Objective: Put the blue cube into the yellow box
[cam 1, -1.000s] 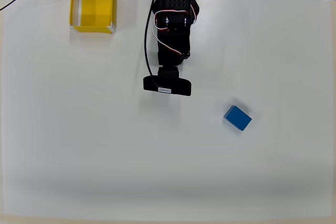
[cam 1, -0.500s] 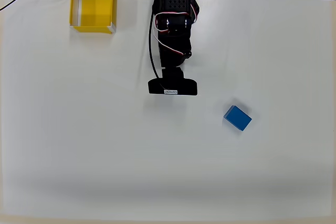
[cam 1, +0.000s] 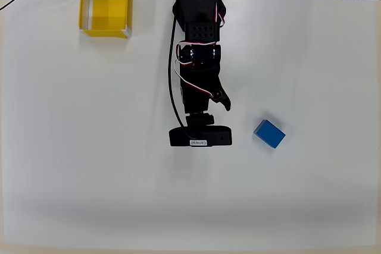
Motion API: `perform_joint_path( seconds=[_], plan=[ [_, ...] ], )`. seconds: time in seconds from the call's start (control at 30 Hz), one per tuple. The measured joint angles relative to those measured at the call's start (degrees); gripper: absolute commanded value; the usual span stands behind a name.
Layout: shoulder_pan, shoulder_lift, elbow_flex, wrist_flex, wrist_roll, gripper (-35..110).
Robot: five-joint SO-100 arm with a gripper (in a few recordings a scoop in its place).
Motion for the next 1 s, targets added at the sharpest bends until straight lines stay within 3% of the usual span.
perform_joint_path(
  seconds=[0.53,1.0],
  plan=[
    [-16.96,-32.08,-29.71,-3.69,2.02,46],
    [-23.47,-43.42,-34.10,-6.77,2.55,46]
  ],
)
